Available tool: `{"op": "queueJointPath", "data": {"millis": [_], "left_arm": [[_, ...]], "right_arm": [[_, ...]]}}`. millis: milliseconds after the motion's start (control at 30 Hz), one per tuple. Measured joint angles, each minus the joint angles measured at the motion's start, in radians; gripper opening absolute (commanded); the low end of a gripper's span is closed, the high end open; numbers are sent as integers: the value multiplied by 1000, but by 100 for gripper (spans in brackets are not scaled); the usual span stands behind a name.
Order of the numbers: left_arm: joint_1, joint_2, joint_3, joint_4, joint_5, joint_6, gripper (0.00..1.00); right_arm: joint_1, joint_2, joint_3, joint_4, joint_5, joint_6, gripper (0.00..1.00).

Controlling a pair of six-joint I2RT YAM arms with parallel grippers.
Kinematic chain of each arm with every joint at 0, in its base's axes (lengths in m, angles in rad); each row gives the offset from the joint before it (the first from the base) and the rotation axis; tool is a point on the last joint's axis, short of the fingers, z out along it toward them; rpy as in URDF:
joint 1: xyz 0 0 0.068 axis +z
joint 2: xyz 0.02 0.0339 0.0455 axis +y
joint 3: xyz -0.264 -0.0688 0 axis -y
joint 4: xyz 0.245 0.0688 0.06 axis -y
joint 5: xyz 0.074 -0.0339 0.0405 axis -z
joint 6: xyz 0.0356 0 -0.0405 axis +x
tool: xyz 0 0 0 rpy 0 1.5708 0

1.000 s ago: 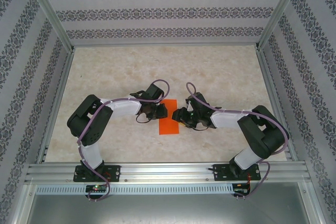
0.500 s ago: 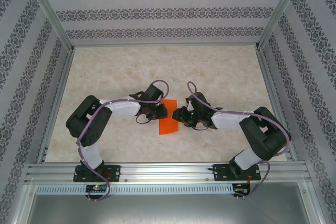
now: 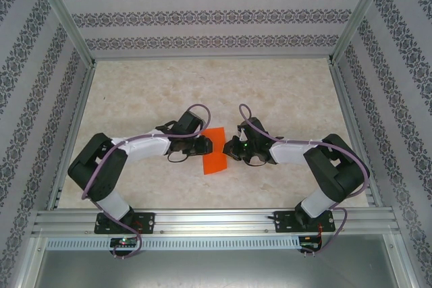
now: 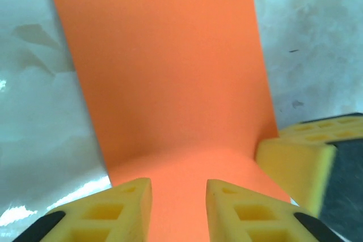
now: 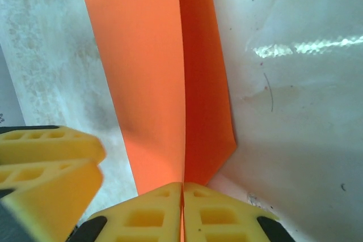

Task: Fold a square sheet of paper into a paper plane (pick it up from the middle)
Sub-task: Third fold the triangle at the center of the table.

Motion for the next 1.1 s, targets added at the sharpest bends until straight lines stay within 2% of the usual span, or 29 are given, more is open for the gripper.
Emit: {"op": "queueJointPath", "data": {"millis": [133,300,667,833,1100], "left_arm": [[-13,-66,-31,3,-11,31,43],[-86,-124,-55,-7,-58,98,52],[-370,-227,-95,-76,-303,246,65],[-446,-174,-83,-98,-407,305,69],[-541,18,66,-157,-613,354,69]], "right_arm": [[0,2,0,0,0,3,5],[0,3,0,2,0,13,4],[0,-1,0,22,1,76,5],[0,-22,-1,19,1,82,5],[0,-31,-1,10,1,82,6]]}}
